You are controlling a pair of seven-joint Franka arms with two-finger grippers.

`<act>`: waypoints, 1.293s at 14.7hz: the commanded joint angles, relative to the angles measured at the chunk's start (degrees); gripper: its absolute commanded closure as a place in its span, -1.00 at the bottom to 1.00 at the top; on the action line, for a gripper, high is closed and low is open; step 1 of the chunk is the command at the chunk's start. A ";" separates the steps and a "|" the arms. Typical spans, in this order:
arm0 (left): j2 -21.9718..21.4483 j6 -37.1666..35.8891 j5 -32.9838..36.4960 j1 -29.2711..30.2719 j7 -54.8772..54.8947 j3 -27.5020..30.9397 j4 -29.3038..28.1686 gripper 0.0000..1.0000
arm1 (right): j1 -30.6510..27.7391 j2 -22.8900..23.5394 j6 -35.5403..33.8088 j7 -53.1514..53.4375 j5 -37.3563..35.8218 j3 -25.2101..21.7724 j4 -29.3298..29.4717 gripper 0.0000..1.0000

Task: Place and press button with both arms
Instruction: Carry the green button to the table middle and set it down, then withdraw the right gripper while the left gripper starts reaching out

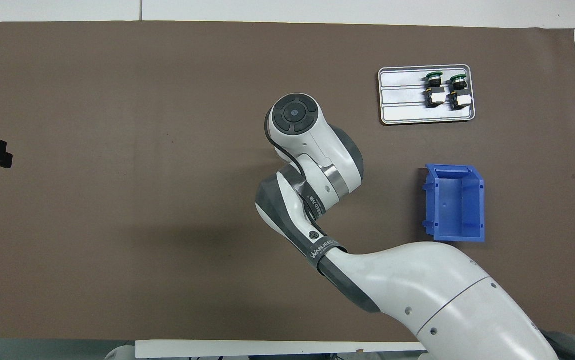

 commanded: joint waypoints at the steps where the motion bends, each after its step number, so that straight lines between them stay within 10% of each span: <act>1: -2.25 0.25 -0.06 0.24 0.82 0.61 -2.62 -1.00 | -0.33 -1.80 1.37 -4.41 0.01 0.36 -2.11 -0.98; 10: -2.34 0.16 -0.06 -0.28 0.82 0.70 -2.71 -1.00 | -3.65 -7.67 -7.75 -22.07 -0.52 0.09 1.76 -0.99; 19: -2.51 5.33 -0.84 -8.01 -22.16 -0.17 -6.93 -1.00 | -22.71 -23.85 -26.12 -79.43 -0.43 0.01 1.49 -0.99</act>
